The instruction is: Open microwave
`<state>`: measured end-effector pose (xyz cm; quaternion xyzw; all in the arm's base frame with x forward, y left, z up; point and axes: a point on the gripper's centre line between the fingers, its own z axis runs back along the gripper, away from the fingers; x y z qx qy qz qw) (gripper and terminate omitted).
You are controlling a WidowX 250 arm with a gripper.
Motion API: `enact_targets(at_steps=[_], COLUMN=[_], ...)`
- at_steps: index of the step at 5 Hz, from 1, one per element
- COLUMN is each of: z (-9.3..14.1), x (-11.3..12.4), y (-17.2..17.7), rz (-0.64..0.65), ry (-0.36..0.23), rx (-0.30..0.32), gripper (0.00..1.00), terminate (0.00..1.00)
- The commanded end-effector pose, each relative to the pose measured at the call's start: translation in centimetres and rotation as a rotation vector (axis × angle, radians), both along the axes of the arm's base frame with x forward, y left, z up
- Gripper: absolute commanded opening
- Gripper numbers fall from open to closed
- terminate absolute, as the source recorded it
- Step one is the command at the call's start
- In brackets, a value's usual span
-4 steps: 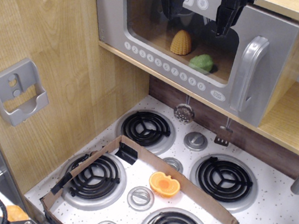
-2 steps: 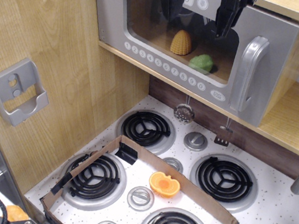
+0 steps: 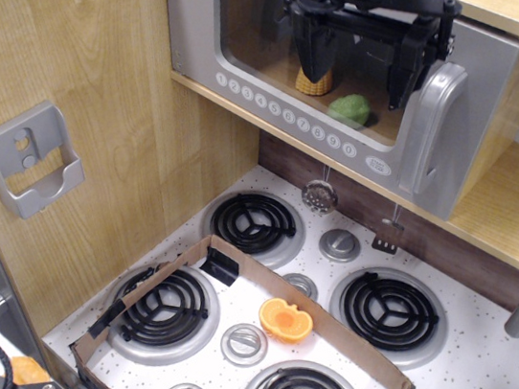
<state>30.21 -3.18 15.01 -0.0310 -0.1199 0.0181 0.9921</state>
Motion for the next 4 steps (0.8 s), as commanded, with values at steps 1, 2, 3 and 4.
enact_targets(at_steps=[1, 2, 3, 4], z=[0.5, -0.5, -1.7, -2.2], x=[2.1, 3.1, 4.1, 4.8], y=[-2.8, -3.8, -3.7, -2.9], rz=[-0.080, -0.112, -0.097, -0.121], ry=[-0.120, -0.130, -0.124, -0.132], rx=[0.024, 0.020, 0.002, 0.005], gripper=[1.00, 1.00, 1.00, 1.00], terminate=[0.00, 0.00, 0.00, 0.00])
